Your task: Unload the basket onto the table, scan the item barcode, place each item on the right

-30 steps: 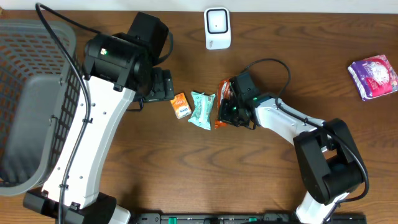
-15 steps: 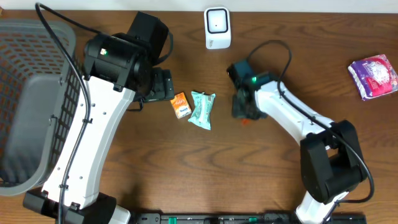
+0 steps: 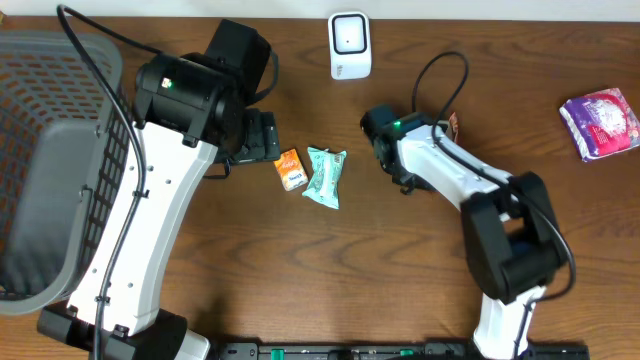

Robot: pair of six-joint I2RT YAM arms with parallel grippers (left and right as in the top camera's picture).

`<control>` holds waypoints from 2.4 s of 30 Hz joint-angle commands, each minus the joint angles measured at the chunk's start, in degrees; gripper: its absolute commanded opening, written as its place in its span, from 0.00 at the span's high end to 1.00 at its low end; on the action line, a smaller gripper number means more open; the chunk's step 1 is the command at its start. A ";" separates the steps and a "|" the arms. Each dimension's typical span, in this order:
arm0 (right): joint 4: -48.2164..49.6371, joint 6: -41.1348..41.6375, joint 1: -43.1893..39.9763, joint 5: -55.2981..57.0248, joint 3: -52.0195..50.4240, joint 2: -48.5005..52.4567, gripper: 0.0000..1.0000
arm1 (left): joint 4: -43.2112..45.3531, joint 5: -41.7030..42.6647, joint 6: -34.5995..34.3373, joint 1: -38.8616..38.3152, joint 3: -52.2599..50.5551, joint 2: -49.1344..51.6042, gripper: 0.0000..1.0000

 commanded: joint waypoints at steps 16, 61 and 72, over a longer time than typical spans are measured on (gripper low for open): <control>-3.98 -7.63 0.92 -9.51 8.98 6.29 0.53 | -2.84 -0.09 -0.24 0.15 0.48 0.00 0.02; 0.39 -22.67 -11.10 -26.34 9.22 6.27 0.79 | -2.84 -0.09 -0.24 0.15 0.48 0.00 0.02; -1.68 -22.62 -11.06 -35.19 23.04 6.25 0.99 | -2.84 -0.09 -0.24 0.15 0.48 0.00 0.02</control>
